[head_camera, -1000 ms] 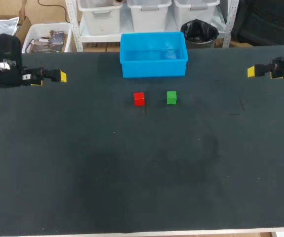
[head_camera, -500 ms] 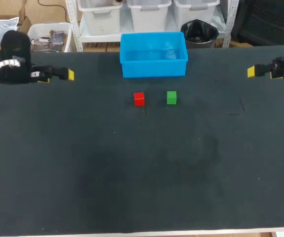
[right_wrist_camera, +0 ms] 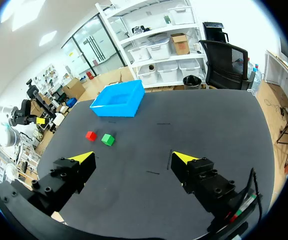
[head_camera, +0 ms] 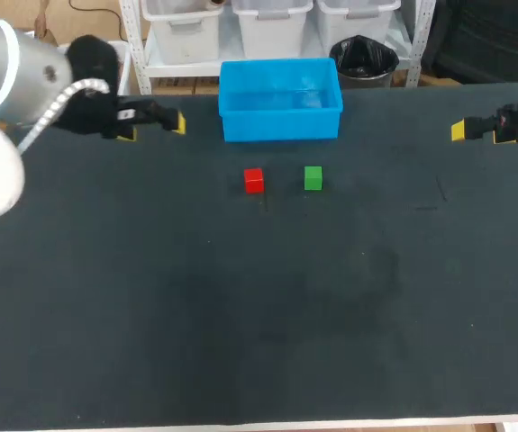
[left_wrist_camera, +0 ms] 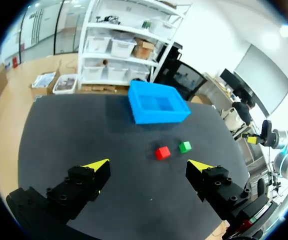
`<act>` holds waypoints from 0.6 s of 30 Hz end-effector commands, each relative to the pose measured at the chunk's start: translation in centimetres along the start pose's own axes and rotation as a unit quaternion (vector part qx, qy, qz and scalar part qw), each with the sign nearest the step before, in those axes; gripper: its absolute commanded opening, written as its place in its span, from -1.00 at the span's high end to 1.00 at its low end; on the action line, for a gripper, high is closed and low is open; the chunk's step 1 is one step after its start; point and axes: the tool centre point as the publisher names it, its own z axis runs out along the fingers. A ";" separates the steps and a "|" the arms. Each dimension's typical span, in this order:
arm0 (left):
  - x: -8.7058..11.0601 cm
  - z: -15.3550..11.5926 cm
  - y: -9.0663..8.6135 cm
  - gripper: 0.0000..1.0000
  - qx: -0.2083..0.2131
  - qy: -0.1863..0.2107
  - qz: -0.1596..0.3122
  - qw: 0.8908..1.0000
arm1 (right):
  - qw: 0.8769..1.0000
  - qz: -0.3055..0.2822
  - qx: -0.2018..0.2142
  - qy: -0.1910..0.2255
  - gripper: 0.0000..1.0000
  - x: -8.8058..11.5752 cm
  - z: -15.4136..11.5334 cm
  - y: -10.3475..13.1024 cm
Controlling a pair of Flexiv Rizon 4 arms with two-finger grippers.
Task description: Use the left arm to pick the red cube and place it into the blue plastic box first, then use the right arm to grasp the green cube and put it into the same blue plastic box after the first action is fully finished.
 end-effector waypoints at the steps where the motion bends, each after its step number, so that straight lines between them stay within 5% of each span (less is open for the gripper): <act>1: -0.9 2.1 -1.4 -1.00 -0.186 0.048 0.005 0.981 | 1.000 0.001 0.004 0.001 -1.00 0.0 -0.1 0.2; 9: -0.6 3.9 -3.4 -1.00 -0.224 0.090 -0.027 0.970 | 1.000 0.001 0.004 0.001 -1.00 0.0 -0.1 0.2; 18: -0.6 3.9 -4.3 -1.00 -0.197 0.099 -0.046 0.974 | 1.000 0.001 0.004 0.001 -1.00 0.0 -0.1 0.2</act>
